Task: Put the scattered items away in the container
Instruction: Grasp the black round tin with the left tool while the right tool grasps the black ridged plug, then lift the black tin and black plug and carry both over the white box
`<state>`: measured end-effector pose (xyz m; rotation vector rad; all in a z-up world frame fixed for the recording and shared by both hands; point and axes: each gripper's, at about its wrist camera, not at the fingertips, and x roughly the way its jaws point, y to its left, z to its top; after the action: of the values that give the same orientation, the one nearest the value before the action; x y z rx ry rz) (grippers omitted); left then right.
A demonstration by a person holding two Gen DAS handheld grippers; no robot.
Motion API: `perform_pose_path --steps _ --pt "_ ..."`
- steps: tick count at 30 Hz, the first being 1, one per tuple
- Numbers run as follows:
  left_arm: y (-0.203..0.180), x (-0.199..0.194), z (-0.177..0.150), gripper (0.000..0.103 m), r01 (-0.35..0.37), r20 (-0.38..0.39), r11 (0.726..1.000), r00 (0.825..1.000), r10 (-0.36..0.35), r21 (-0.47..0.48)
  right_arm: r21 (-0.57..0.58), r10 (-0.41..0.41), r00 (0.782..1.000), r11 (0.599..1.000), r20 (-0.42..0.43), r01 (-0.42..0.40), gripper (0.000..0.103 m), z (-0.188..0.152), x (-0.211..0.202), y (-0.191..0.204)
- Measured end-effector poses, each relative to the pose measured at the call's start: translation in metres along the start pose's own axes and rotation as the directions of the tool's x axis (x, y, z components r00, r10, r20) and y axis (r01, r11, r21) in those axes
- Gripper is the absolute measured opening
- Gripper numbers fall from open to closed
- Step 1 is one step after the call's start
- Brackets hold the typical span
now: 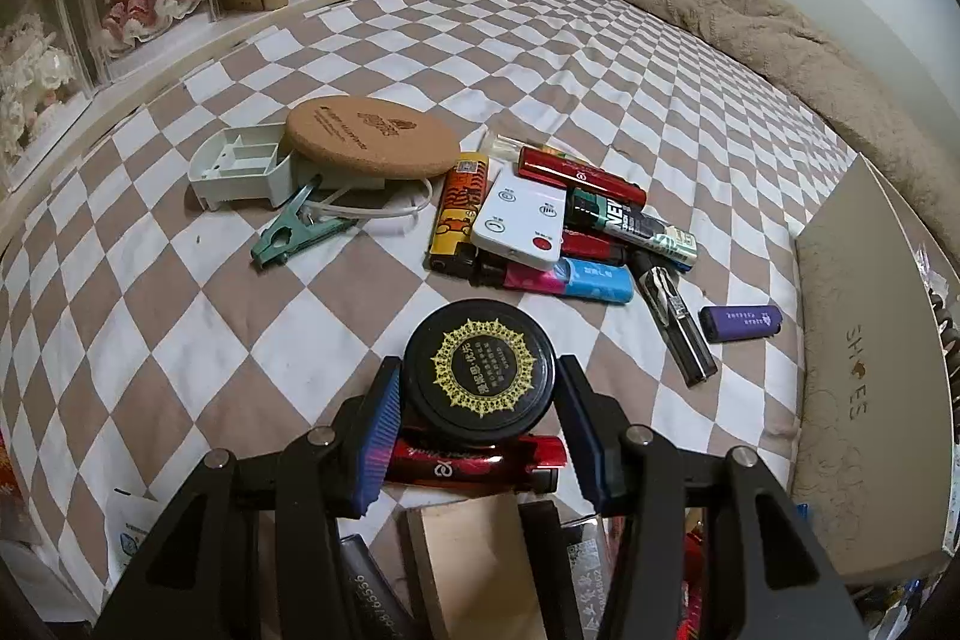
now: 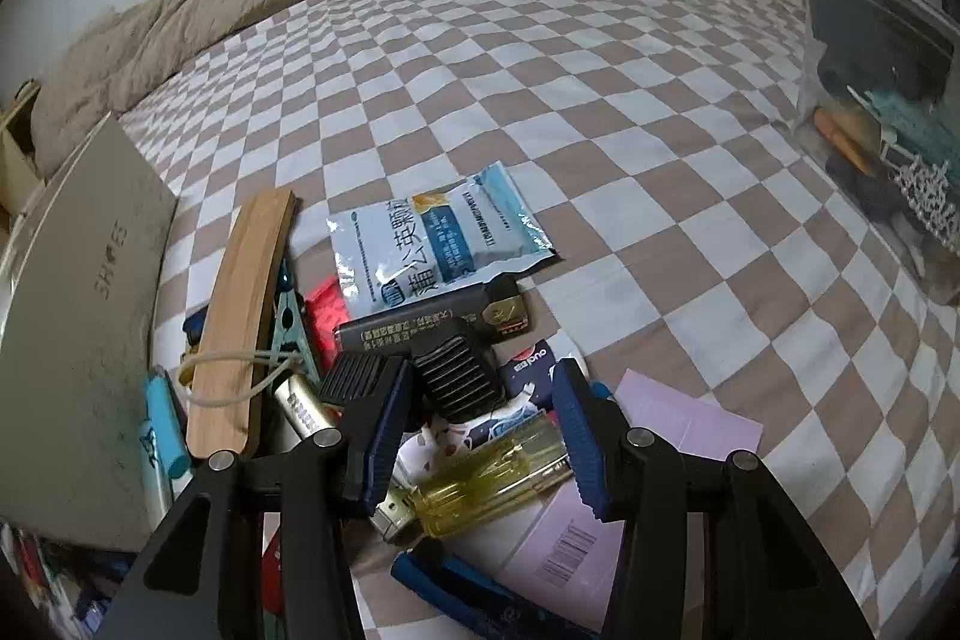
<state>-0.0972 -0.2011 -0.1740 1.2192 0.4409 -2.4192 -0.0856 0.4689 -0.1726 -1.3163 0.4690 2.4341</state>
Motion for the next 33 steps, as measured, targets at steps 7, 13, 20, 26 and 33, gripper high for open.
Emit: perform_pose_path --steps 7,13,20,26,33 --pt "-0.002 0.000 0.000 0.050 0.007 -0.001 1.000 1.000 -0.007 0.005 -0.009 0.027 1.000 1.000 -0.003 -0.027 0.049 0.002 0.002 0.001" --pt "-0.004 -0.001 -0.001 0.050 0.013 -0.001 1.000 1.000 -0.013 0.012 -0.062 0.007 1.000 0.998 -0.004 -0.007 0.034 0.006 0.007 0.010" --pt "-0.009 -0.006 -0.002 0.050 0.016 0.014 1.000 1.000 -0.017 0.026 -0.062 -0.004 1.000 0.998 0.014 0.004 0.031 0.006 0.001 0.012" --pt "-0.016 -0.011 -0.004 0.050 0.015 0.032 0.998 0.999 -0.017 0.057 0.019 0.053 0.996 0.998 0.067 -0.055 0.031 0.006 -0.016 0.003" --pt "-0.032 -0.020 -0.009 0.050 0.046 0.050 0.993 0.997 -0.052 0.109 -0.035 0.125 0.988 0.992 0.094 -0.122 0.031 0.001 -0.033 0.023"
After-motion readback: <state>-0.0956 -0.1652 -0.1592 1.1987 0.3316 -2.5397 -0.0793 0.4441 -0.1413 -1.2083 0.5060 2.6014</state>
